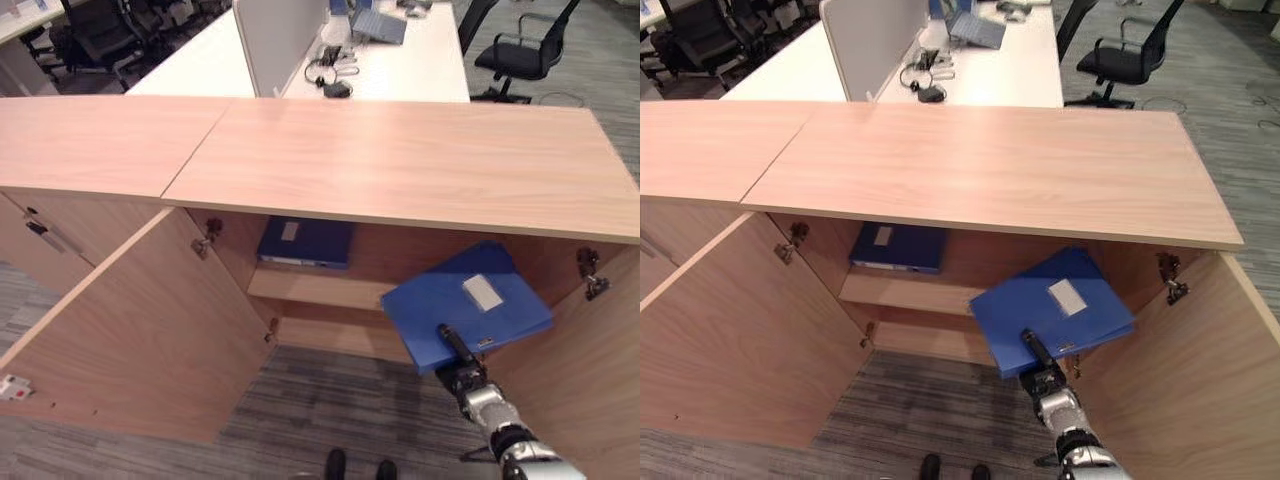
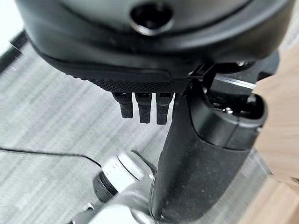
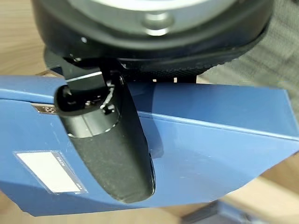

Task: Put the empty folder in the office cabinet

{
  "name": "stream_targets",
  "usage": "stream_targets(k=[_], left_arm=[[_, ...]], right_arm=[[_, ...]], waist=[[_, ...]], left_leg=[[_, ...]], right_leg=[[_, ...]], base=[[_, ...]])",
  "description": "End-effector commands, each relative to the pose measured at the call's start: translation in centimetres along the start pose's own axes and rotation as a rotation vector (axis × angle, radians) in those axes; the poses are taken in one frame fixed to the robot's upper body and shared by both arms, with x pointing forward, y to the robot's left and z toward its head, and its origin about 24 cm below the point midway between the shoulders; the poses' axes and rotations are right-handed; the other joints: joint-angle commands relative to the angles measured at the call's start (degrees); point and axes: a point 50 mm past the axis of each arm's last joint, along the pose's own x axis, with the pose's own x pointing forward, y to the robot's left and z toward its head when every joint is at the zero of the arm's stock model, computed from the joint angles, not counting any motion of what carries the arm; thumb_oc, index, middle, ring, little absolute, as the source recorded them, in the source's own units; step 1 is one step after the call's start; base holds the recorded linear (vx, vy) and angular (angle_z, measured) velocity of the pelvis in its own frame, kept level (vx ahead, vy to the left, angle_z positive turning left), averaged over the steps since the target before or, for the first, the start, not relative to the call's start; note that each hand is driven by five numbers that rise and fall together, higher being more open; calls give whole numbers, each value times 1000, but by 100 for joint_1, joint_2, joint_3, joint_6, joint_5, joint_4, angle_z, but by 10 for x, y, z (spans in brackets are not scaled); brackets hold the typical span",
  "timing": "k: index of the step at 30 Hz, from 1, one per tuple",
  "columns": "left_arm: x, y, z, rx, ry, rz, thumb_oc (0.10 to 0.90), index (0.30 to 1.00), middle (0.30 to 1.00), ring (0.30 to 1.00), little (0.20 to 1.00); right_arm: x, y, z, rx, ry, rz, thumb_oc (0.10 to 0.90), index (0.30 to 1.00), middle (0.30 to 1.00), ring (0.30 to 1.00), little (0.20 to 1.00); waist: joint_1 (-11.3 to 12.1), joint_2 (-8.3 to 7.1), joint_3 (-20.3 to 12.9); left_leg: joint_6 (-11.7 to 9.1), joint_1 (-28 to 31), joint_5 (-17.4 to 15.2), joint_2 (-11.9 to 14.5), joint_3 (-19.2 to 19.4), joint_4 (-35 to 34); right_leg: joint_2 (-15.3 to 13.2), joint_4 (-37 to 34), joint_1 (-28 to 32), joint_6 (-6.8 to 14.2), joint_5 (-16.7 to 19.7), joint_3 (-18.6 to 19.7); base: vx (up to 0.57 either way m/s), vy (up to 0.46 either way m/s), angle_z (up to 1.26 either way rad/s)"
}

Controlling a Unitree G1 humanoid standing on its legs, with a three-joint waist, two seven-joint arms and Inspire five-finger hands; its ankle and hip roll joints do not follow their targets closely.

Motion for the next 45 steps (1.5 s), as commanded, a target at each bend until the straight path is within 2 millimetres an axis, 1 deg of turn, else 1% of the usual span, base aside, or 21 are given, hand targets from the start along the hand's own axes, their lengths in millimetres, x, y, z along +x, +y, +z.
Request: stream_targets(k=[1, 4, 6, 8, 10, 12, 13, 14, 16, 17, 19, 20, 21, 22, 23, 24, 25, 27, 37, 44, 45], left_arm=[[-2, 25, 7, 97, 4, 84, 800, 900, 900, 900, 900], [-2, 25, 14, 109, -28, 79, 800, 900, 900, 900, 900], [-2, 24, 15, 109, -30, 76, 800, 900, 900, 900, 900], [-3, 25, 20, 127, -51, 68, 800, 900, 900, 900, 900], [-3, 24, 21, 137, -56, 65, 800, 900, 900, 900, 900], [-4, 26, 26, 151, -78, 63, 800, 900, 900, 900, 900], [-4, 26, 26, 150, -78, 62, 800, 900, 900, 900, 900], [-4, 28, 28, 157, -86, 65, 800, 900, 900, 900, 900], [-5, 28, 32, 162, -102, 62, 800, 900, 900, 900, 900], [-5, 27, 33, 161, -102, 61, 800, 900, 900, 900, 900], [-5, 22, 44, 164, -145, 48, 800, 900, 900, 900, 900], [-6, 19, 57, 172, -184, 41, 800, 900, 900, 900, 900], [-6, 17, 63, 174, -201, 37, 800, 900, 900, 900, 900], [-6, 17, 63, 174, -201, 37, 800, 900, 900, 900, 900], [-8, 16, 75, 176, -233, 41, 800, 900, 900, 900, 900], [-8, 16, 77, 174, -239, 40, 800, 900, 900, 900, 900], [-8, 16, 77, 174, -240, 40, 800, 900, 900, 900, 900], [-9, 20, 77, 184, -234, 44, 800, 900, 900, 900, 900], [-12, 25, 83, 211, -250, 40, 800, 900, 900, 900, 900], [-15, 27, 87, 224, -270, 49, 800, 900, 900, 900, 900], [-15, 29, 87, 224, -272, 54, 800, 900, 900, 900, 900]], right_arm=[[0, 96, 47, 132, -187, 282, 400, 300, 300, 300, 300], [-9, 144, 83, 187, -287, 376, 400, 300, 300, 300, 300], [-10, 145, 84, 188, -289, 378, 400, 300, 300, 300, 300], [-21, 173, 112, 169, -366, 429, 400, 300, 300, 300, 300], [-25, 181, 117, 162, -381, 442, 400, 300, 300, 300, 300], [-37, 204, 133, 117, -434, 489, 400, 300, 300, 300, 300], [-38, 204, 133, 116, -435, 490, 400, 300, 300, 300, 300], [-48, 221, 143, 88, -473, 524, 400, 300, 300, 300, 300], [-58, 237, 150, 74, -505, 572, 400, 300, 300, 300, 300], [-59, 237, 151, 74, -506, 572, 400, 300, 300, 300, 300], [-75, 262, 154, 65, -542, 648, 400, 300, 300, 300, 300], [-91, 280, 160, 77, -574, 709, 400, 300, 300, 300, 300], [-97, 288, 162, 89, -583, 734, 400, 300, 300, 300, 300], [-97, 288, 162, 89, -584, 735, 400, 300, 300, 300, 300], [-107, 299, 165, 107, -597, 764, 400, 300, 300, 300, 300], [-110, 302, 166, 105, -603, 768, 400, 300, 300, 300, 300], [-110, 302, 166, 105, -604, 768, 400, 300, 300, 300, 300], [-116, 309, 168, 90, -613, 781, 400, 300, 300, 300, 300], [-137, 330, 181, 81, -644, 804, 400, 300, 300, 300, 300], [-149, 334, 193, 147, -675, 811, 400, 300, 300, 300, 300], [-148, 332, 197, 152, -685, 792, 715, 773, 773, 773, 773]], waist=[[102, -152, 143], [210, -75, 294], [207, -72, 282], [266, -63, 357], [278, -59, 363], [320, -68, 417], [320, -64, 422], [361, -51, 492], [400, -44, 568], [402, -41, 577], [465, -6, 714], [514, 99, 908], [528, 143, 983], [531, 139, 974], [567, 217, 1057], [580, 196, 1009], [589, 208, 1039], [625, 195, 977], [751, 311, 994], [869, 403, 996], [879, 408, 985]], left_leg=[[-171, -195, -428, -51, 12, -31], [-200, -596, -324, -76, -38, -31], [-197, -649, -274, -83, -43, -31], [-221, -865, -260, -112, -81, -31], [-222, -923, -257, -117, -93, -31], [-221, -999, -261, -127, -108, -31], [-221, -1001, -261, -127, -106, -31], [-205, -1033, -263, -135, -114, -31], [-190, -1065, -271, -149, -108, -31], [-190, -1064, -271, -148, -104, -31], [-152, -1126, -260, -163, -53, -31], [-98, -1277, -272, -168, 12, 165], [-74, -1455, -345, -191, 53, 406], [-74, -1474, -352, -193, 56, 421], [-53, -1770, -450, -239, 112, 789], [-69, -1826, -617, -262, 80, 908], [-52, -1919, -513, -269, 136, 969], [-81, -2041, -731, -300, 89, 1213], [-114, -2233, -747, -306, 7, 1316], [-112, -2281, -739, -327, -51, 1308], [-110, -2267, -734, -327, -67, 1285]], right_leg=[[-318, 42, -35, 553, -220, -318], [-308, 42, -412, 530, -203, -323], [-315, 42, -462, 530, -164, -333], [-306, 42, -654, 537, -168, -349], [-298, 42, -699, 536, -175, -344], [-290, 42, -739, 533, -216, -335], [-290, 42, -741, 532, -215, -333], [-295, 42, -757, 523, -252, -331], [-303, 42, -770, 510, -273, -326], [-304, 42, -770, 510, -273, -322], [-347, 64, -791, 488, -275, -345], [-462, 561, -1038, 436, -432, -381], [-542, 917, -1290, 413, -520, -385], [-546, 935, -1311, 413, -529, -382], [-677, 1406, -1674, 371, -640, -387], [-709, 1556, -1738, 375, -810, -300], [-733, 1595, -1817, 350, -715, -365], [-779, 1833, -1937, 365, -925, -320], [-821, 2122, -2176, 323, -1109, -396], [-838, 2130, -2213, 340, -1133, -449], [-834, 2118, -2196, 341, -1136, -452]], base=[[-17, -12, 7], [4, -19, 2], [7, -12, 2], [43, -47, 4], [69, -33, 3], [102, -42, 7], [40, -11, 5], [35, -3, 2], [5, 0, -2], [-19, 7, -5], [-69, 33, -9], [-169, 80, -12], [-162, 77, -12], [-156, 75, -15], [-17, 24, -13], [-110, 50, -12], [56, -27, -7], [36, -35, -11], [-9, -19, 7], [2, -6, 5], [10, -5, 6]])
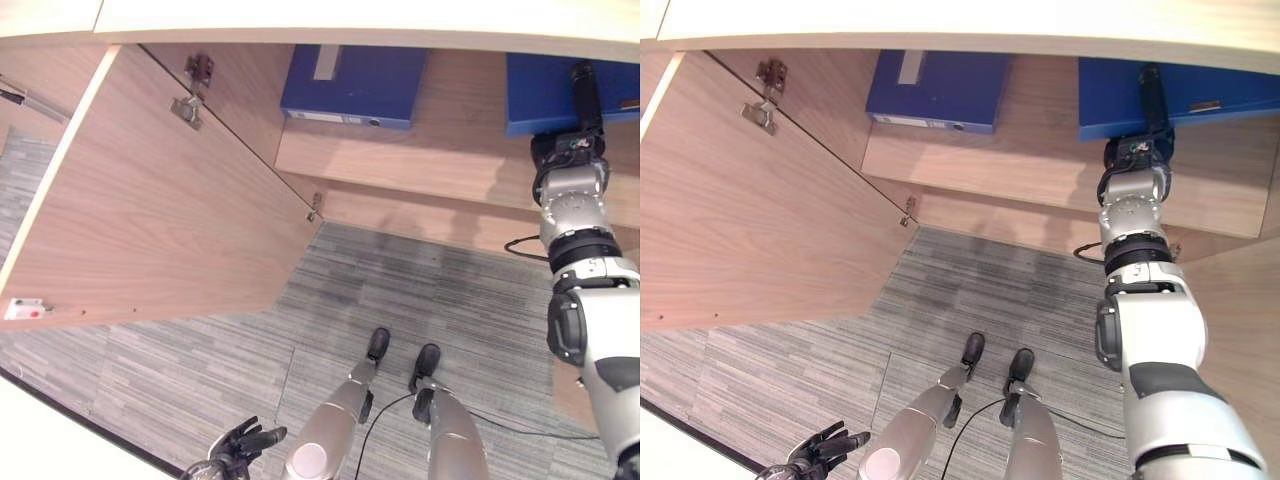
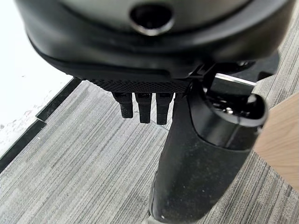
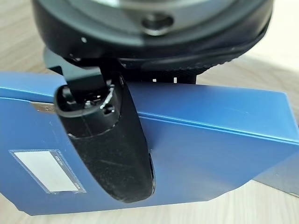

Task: Put the empty folder in the office cabinet

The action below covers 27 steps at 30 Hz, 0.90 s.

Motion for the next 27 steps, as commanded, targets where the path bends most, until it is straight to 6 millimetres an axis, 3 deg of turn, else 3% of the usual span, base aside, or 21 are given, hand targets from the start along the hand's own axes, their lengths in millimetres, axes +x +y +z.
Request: stream_targets(k=[1, 5, 8, 12, 14, 15, 16, 18, 19, 21, 27], left_arm=[[-22, 66, -23, 69, 84, 187, 800, 900, 900, 900, 900], [-23, 68, -21, 79, 79, 189, 800, 900, 900, 900, 900], [-23, 71, -20, 84, 87, 192, 800, 900, 900, 900, 900], [-23, 74, -17, 103, 91, 179, 800, 900, 900, 900, 900], [-23, 74, -17, 106, 91, 178, 800, 900, 900, 900, 900], [-24, 77, -15, 118, 93, 175, 800, 900, 900, 900, 900], [-24, 77, -15, 117, 93, 174, 800, 900, 900, 900, 900], [-24, 80, -11, 143, 92, 168, 800, 900, 900, 900, 900], [-26, 84, -9, 155, 94, 167, 800, 900, 900, 900, 900], [-26, 85, -9, 166, 97, 165, 800, 900, 900, 900, 900], [-25, 84, -10, 184, 104, 149, 800, 900, 900, 900, 900]], right_arm=[[-5, 67, 46, 18, -177, 232, 800, 900, 900, 900, 900], [-5, 63, 41, -18, -151, 226, 800, 900, 900, 900, 900], [-2, 54, 27, -167, -83, 212, 800, 900, 900, 900, 900], [0, 33, -1, -388, 64, 179, 800, 900, 900, 900, 900], [0, 31, -5, -432, 89, 181, 800, 900, 900, 900, 900], [-2, 25, -20, -550, 166, 201, 800, 900, 900, 900, 900], [-2, 26, -20, -552, 167, 202, 800, 900, 900, 900, 900], [-6, 19, -39, -737, 268, 261, 800, 900, 900, 900, 900], [-11, 20, -51, -860, 324, 339, 800, 900, 900, 900, 900], [-17, 26, -62, -927, 359, 429, 800, 900, 900, 900, 900], [-26, 33, -73, -936, 381, 546, 800, 900, 900, 900, 900]], waist=[[100, -148, -393], [116, -153, -398], [94, -193, -380], [80, -252, -349], [83, -254, -337], [100, -271, -317], [99, -267, -315], [110, -287, -292], [118, -295, -265], [122, -302, -238], [100, -288, -182]], left_leg=[[-115, -117, -909, -65, 11, 496], [-111, -30, -885, -59, -27, 398], [-123, 38, -873, -32, -26, 348], [-131, 82, -832, 0, -9, 291], [-133, 84, -824, 4, -2, 283], [-134, 93, -804, 10, 9, 272], [-133, 96, -803, 11, 11, 270], [-136, 93, -778, 23, 22, 266], [-144, 90, -747, 38, 38, 256], [-148, 88, -723, 54, 57, 244], [-149, 94, -702, 75, 99, 244]], right_leg=[[-314, -478, 759, 489, -399, -228], [-297, -549, 849, 486, -395, -232], [-281, -606, 902, 478, -364, -235], [-261, -656, 924, 453, -305, -228], [-255, -661, 924, 448, -298, -224], [-254, -664, 923, 435, -278, -209], [-253, -665, 924, 435, -276, -207], [-252, -669, 922, 422, -256, -204], [-244, -683, 913, 416, -233, -199], [-236, -702, 902, 416, -202, -189], [-223, -725, 900, 427, -163, -164]], base=[[16, -1, 9], [10, -5, 7], [0, 0, 0], [-8, -2, 0], [0, 0, 0], [-21, -3, -3], [-35, -7, -5], [-46, -15, -4], [-59, -12, -2], [-48, 0, -3], [-27, 5, -7]])
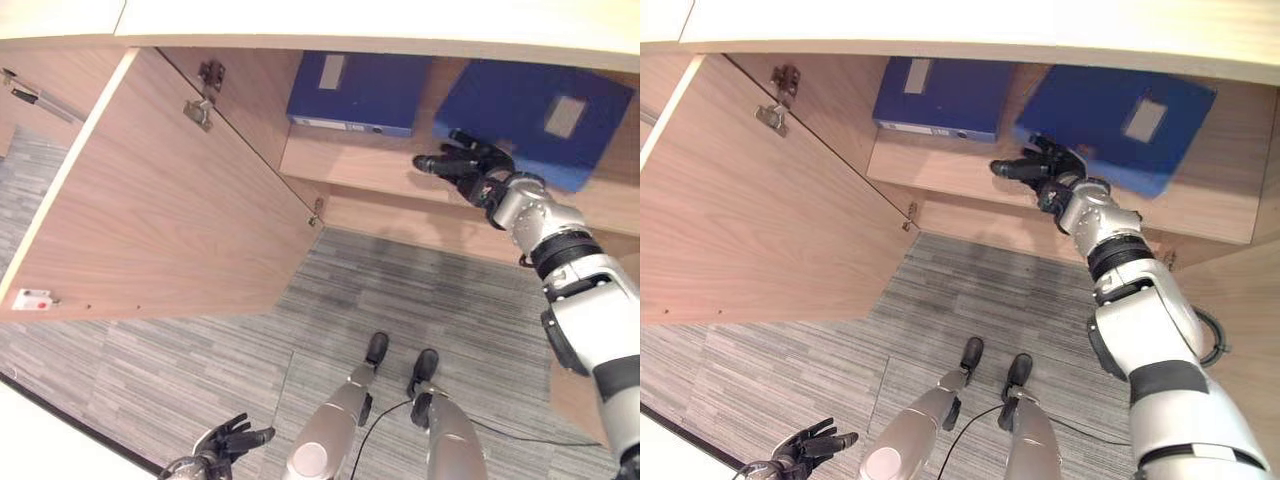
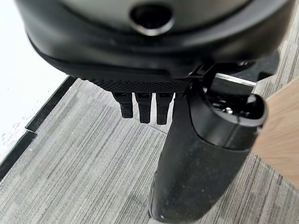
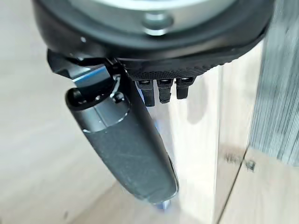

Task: Put the empty folder in the office cabinet

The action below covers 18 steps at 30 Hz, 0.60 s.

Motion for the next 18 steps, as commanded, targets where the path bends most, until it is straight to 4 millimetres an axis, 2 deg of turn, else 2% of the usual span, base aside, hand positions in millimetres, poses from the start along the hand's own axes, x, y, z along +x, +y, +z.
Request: stream_targets(k=[1, 2, 3, 4, 5, 6, 8, 9, 10, 14, 17, 18], left_arm=[[-21, 56, -29, 84, 122, 148, 800, 900, 900, 900, 900], [-21, 56, -29, 84, 122, 148, 800, 900, 900, 900, 900], [-21, 57, -31, 79, 131, 153, 800, 900, 900, 900, 900], [-21, 56, -31, 79, 130, 153, 800, 900, 900, 900, 900], [-21, 58, -31, 82, 137, 161, 800, 900, 900, 900, 900], [-21, 58, -31, 82, 137, 161, 800, 900, 900, 900, 900], [-23, 61, -36, 72, 155, 184, 800, 900, 900, 900, 900], [-24, 64, -40, 65, 168, 208, 800, 900, 900, 900, 900], [-24, 64, -40, 68, 169, 219, 800, 900, 900, 900, 900], [-25, 68, -39, 73, 153, 247, 800, 900, 900, 900, 900], [-25, 68, -40, 77, 153, 244, 800, 900, 900, 900, 900], [-27, 69, -42, 90, 160, 240, 800, 900, 900, 900, 900]], right_arm=[[-4, 11, 33, -41, -154, 101, 800, 900, 900, 900, 900], [-4, 11, 33, -41, -154, 101, 800, 900, 900, 900, 900], [-5, -2, 30, -59, -134, 57, 800, 900, 900, 900, 900], [-5, -2, 30, -59, -134, 58, 800, 900, 900, 900, 900], [-6, -11, 30, -63, -129, 18, 800, 900, 900, 900, 900], [-6, -11, 30, -63, -129, 19, 800, 900, 900, 900, 900], [-11, -33, 44, -87, -163, -102, 800, 900, 900, 900, 900], [-20, -62, 53, -200, -146, -269, 800, 900, 900, 900, 900], [-23, -70, 58, -276, -136, -326, 800, 900, 900, 900, 900], [-30, -82, 67, -392, -115, -399, 800, 900, 900, 900, 900], [-30, -82, 66, -414, -105, -399, 800, 900, 900, 900, 900], [-30, -84, 59, -559, -40, -400, 800, 900, 900, 900, 900]], waist=[[86, -281, -163], [87, -281, -162], [57, -294, -147], [58, -293, -144], [31, -298, -130], [31, -298, -129], [-9, -317, -139], [-47, -339, -159], [-57, -345, -161], [-88, -332, -154], [-92, -326, -151], [-99, -325, -142]], left_leg=[[-149, -57, -697, 53, 55, 178], [-149, -56, -696, 53, 55, 177], [-151, -60, -692, 60, 62, 176], [-151, -59, -692, 60, 63, 176], [-152, -65, -693, 67, 66, 172], [-152, -64, -693, 68, 67, 172], [-151, -71, -693, 81, 89, 154], [-147, -71, -679, 88, 109, 131], [-144, -71, -673, 95, 114, 113], [-134, -54, -651, 100, 95, 61], [-133, -45, -645, 100, 95, 49], [-136, -32, -629, 99, 104, 28]], right_leg=[[-258, -615, 705, 433, -203, -191], [-258, -615, 706, 433, -203, -190], [-252, -631, 712, 431, -196, -192], [-251, -632, 713, 431, -195, -192], [-246, -645, 711, 429, -184, -185], [-246, -645, 712, 429, -184, -185], [-229, -690, 705, 430, -155, -163], [-218, -724, 699, 432, -128, -139], [-213, -742, 701, 431, -121, -139], [-203, -779, 717, 426, -106, -139], [-200, -783, 720, 425, -100, -135], [-191, -802, 723, 422, -78, -131]], base=[[0, 0, 0], [0, 0, 0], [0, 0, 0], [-33, 3, -1], [0, 0, 0], [0, 0, 0], [-14, 11, -3], [-23, 13, -7], [-18, 12, -9], [-16, -4, -5], [-14, -6, -9], [-32, -2, -5]])
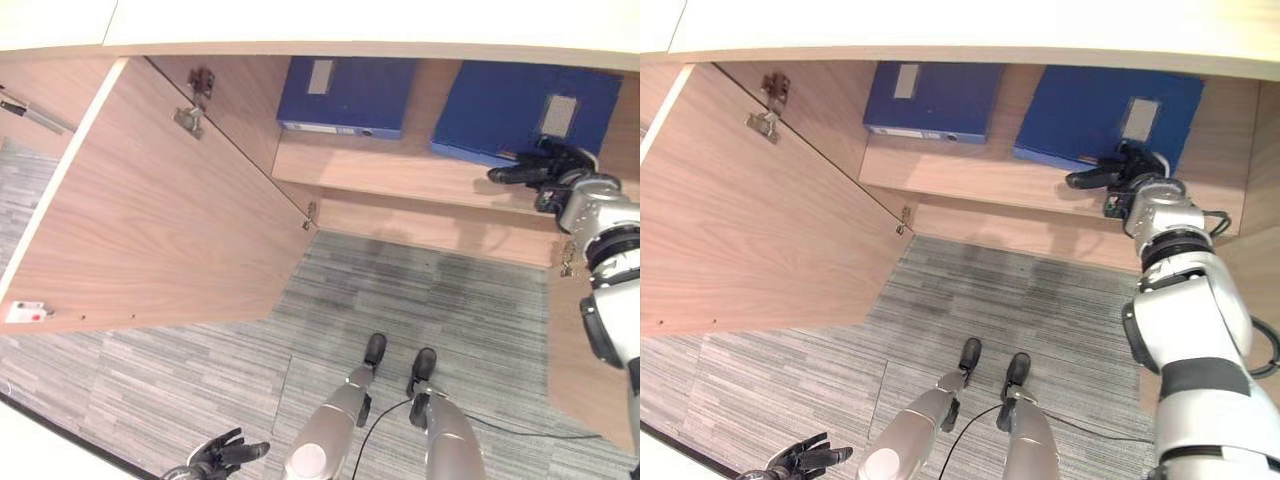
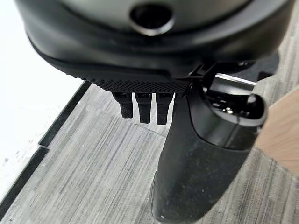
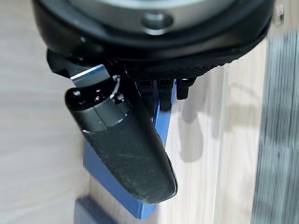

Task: Put the empty folder in the office cabinet

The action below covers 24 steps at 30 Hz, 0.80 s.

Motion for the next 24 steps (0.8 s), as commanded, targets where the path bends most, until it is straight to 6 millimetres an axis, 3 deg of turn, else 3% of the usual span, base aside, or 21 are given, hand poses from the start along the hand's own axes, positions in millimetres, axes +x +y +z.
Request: stream_targets(k=[1, 2, 3, 4, 5, 11, 14, 19, 24], left_arm=[[-20, 58, -30, 81, 105, 176, 800, 900, 900, 900, 900], [-20, 59, -30, 89, 103, 177, 800, 900, 900, 900, 900], [-20, 59, -30, 98, 101, 181, 800, 900, 900, 900, 900], [-20, 59, -30, 98, 101, 180, 800, 900, 900, 900, 900], [-20, 56, -30, 96, 86, 176, 800, 900, 900, 900, 900], [-17, 44, -26, 77, 36, 168, 800, 900, 900, 900, 900], [-14, 38, -17, 70, -11, 169, 800, 900, 900, 900, 900], [-14, 34, -17, 65, -15, 144, 800, 900, 900, 900, 900], [-15, 34, -18, 64, -18, 141, 800, 900, 900, 900, 900]], right_arm=[[-4, 3, 38, -340, -127, 1, 800, 900, 900, 900, 900], [-4, 2, 36, -478, -107, -13, 800, 900, 900, 900, 900], [-4, 3, 37, -744, -99, -41, 800, 900, 900, 900, 900], [-4, 3, 37, -745, -99, -41, 800, 900, 900, 900, 900], [-5, 7, 41, -967, -132, -75, 800, 900, 900, 900, 900], [-9, 13, 52, -1067, -296, -182, 800, 900, 900, 900, 900], [-10, 22, 52, -946, -343, -162, 800, 900, 900, 900, 900], [-17, 89, 36, -908, -430, 107, 800, 900, 900, 900, 900], [-26, 115, 34, -947, -504, 187, 800, 900, 900, 900, 900]], waist=[[68, -287, -115], [65, -295, -104], [48, -310, -95], [44, -306, -94], [31, -307, -76], [12, -254, 7], [23, -224, 65], [-30, -255, 87], [-47, -271, 96]], left_leg=[[-146, -69, -624, 77, -32, 33], [-148, -82, -609, 78, -26, 31], [-147, -105, -591, 78, -25, 30], [-147, -105, -592, 78, -26, 30], [-143, -119, -583, 84, -28, 29], [-128, -138, -580, 87, -21, 28], [-119, -195, -569, 84, 13, 44], [-120, -187, -553, 94, 28, 41], [-118, -182, -563, 96, 28, 43]], right_leg=[[-240, -662, 674, 373, -213, -268], [-236, -675, 663, 375, -193, -272], [-226, -688, 643, 375, -168, -266], [-226, -687, 643, 375, -168, -267], [-223, -707, 630, 377, -149, -271], [-214, -724, 607, 402, -137, -253], [-216, -752, 573, 419, -103, -242], [-184, -816, 598, 409, -60, -209], [-185, -834, 616, 407, -50, -199]], base=[[-49, -5, -8], [-49, -17, -8], [-35, -14, -7], [-34, -24, -2], [0, 0, 0], [-6, -1, 0], [-35, -5, -5], [-3, -1, -2], [-10, -4, -7]])
